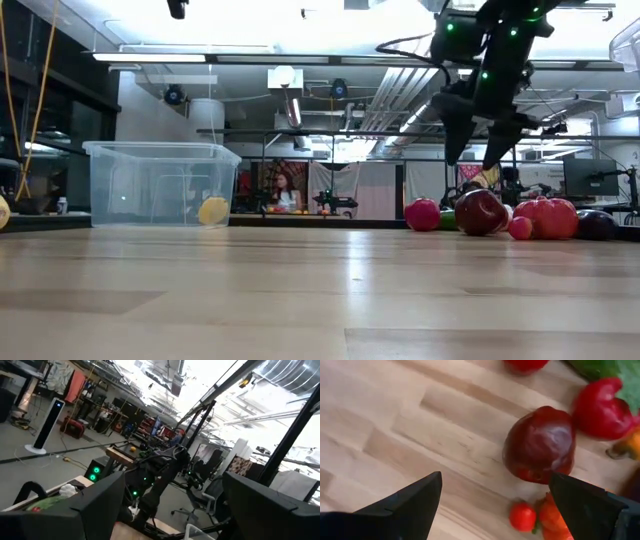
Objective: Sort produce into baskets
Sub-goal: Put the top red apple into the top transparent bin
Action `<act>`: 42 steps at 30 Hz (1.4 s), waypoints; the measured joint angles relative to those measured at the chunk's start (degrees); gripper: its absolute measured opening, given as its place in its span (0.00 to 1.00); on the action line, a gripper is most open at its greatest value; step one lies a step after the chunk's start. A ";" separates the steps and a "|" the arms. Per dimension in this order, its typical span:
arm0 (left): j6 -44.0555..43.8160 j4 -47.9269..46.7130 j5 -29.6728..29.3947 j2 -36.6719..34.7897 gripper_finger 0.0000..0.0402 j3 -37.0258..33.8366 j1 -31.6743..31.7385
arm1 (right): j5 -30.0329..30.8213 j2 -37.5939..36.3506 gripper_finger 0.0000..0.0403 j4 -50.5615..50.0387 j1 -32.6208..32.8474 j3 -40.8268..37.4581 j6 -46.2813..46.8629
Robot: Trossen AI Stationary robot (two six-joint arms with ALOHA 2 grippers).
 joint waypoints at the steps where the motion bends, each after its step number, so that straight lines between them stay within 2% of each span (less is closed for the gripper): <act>1: -0.03 0.01 -0.27 0.00 0.81 0.00 0.00 | -0.31 0.45 0.89 -0.20 0.00 -0.02 -1.10; 6: -0.02 0.02 -3.21 0.00 0.81 0.00 0.00 | 2.58 2.07 0.90 -0.62 0.01 -0.03 -1.82; 12: -0.03 0.08 -5.25 0.00 0.81 0.00 0.00 | 5.12 3.62 0.98 -3.35 -0.33 -0.11 -1.85; 16: -0.03 0.09 -5.59 0.00 0.81 0.00 0.00 | 8.59 4.43 0.98 -1.91 -0.94 -0.11 -1.13; 22: -0.15 0.10 -5.64 0.00 0.81 0.00 0.00 | 1.81 4.45 0.98 -2.31 -1.44 0.12 -1.71; 28: -0.09 0.11 -7.15 0.00 0.81 0.00 0.00 | 4.32 6.01 0.98 0.22 -2.12 -0.85 -2.72; 31: -0.08 0.12 -7.57 0.00 0.81 0.00 0.00 | 6.45 7.61 0.98 -0.11 -3.56 -0.87 1.98; 42: -1.48 0.08 -7.56 0.00 0.81 0.00 0.00 | 3.67 13.41 0.98 3.46 -8.31 -0.87 4.77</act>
